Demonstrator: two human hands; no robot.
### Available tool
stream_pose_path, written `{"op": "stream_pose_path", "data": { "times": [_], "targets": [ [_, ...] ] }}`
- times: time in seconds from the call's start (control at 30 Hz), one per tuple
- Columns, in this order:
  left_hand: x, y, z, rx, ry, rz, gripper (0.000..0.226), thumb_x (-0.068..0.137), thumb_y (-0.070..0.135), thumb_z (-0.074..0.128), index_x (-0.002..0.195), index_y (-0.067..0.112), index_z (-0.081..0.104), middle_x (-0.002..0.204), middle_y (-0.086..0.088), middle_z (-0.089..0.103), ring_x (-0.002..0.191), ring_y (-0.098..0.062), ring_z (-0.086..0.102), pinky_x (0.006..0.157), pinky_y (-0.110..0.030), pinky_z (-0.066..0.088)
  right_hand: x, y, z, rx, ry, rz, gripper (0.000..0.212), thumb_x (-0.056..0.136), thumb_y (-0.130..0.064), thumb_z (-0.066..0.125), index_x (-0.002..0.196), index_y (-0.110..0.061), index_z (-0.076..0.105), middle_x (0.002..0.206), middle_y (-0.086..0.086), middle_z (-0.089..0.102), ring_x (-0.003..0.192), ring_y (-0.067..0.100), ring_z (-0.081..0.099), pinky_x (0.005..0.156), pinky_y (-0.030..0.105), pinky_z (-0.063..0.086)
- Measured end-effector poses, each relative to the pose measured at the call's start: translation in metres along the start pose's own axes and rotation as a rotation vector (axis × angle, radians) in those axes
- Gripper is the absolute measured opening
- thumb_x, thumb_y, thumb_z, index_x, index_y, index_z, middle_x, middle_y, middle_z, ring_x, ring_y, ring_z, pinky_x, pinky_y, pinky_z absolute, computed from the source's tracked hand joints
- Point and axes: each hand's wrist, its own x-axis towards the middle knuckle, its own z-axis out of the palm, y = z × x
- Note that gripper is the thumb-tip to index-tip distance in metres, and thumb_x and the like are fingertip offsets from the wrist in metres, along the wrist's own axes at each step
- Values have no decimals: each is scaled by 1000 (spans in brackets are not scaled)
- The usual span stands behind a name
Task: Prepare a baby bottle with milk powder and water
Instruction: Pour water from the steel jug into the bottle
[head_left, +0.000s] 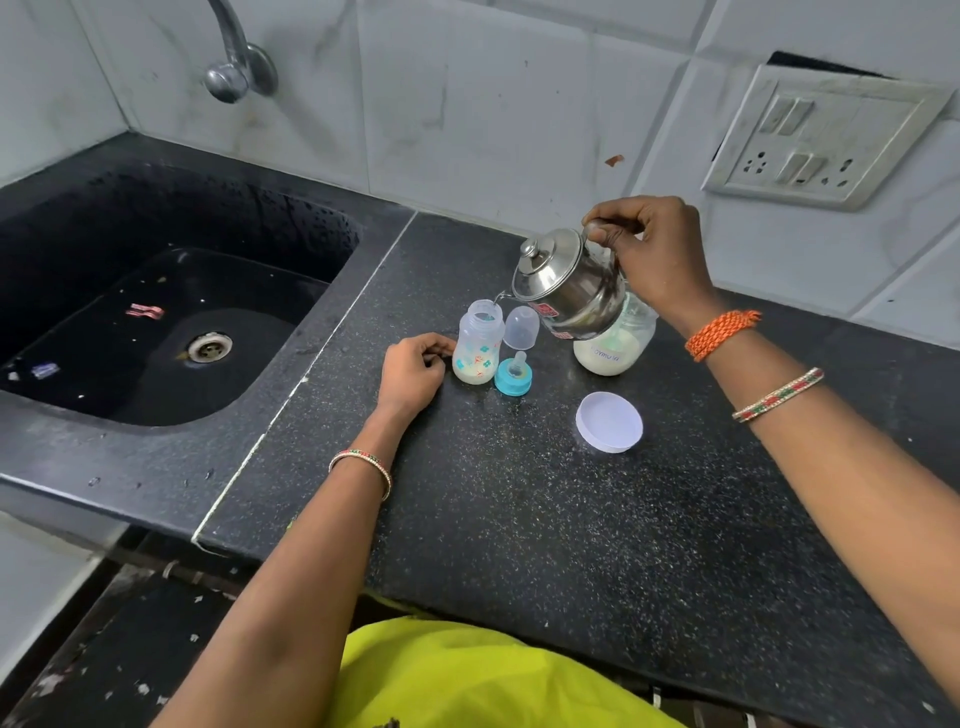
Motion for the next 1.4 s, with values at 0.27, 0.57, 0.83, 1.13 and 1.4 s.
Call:
{"op": "stream_pose_path", "data": {
  "times": [0.27,0.57,0.83,1.13,1.4],
  "targets": [
    [2,-3,0,13,-8,6,45,73,-13,42,93,14,72,86,12,66,76,8,59,71,1,43,2,0,6,-2,-3,-13,14,83,-8,67,96,-8,74,87,-5,68,78,1,63,76,10,50],
    [3,-3,1,20,-4,1,44,74,-13,42,92,13,72,86,12,66,76,9,59,71,2,43,8,3,7,-27,-11,-37,16,83,-10,68,98,-8,73,89,-6,68,81,4,63,77,10,48],
    [2,-1,0,17,3,11,41,76,-14,43,93,9,72,87,9,66,78,2,61,72,2,43,4,4,13,-14,-31,-28,15,83,-8,68,96,-8,74,87,-3,69,83,9,65,81,22,53],
    [3,-3,0,16,8,6,40,76,-14,43,91,10,72,85,8,66,75,9,59,69,2,43,3,2,12,-57,-64,-57,15,85,-9,66,98,-7,73,94,6,73,88,17,67,85,40,55],
    [2,-3,0,25,3,-1,38,77,-14,45,92,10,71,86,8,65,76,9,58,68,3,42,2,3,8,-103,-45,-70,14,86,-12,65,97,-11,74,94,4,73,87,14,65,78,30,51]
  ]
}}
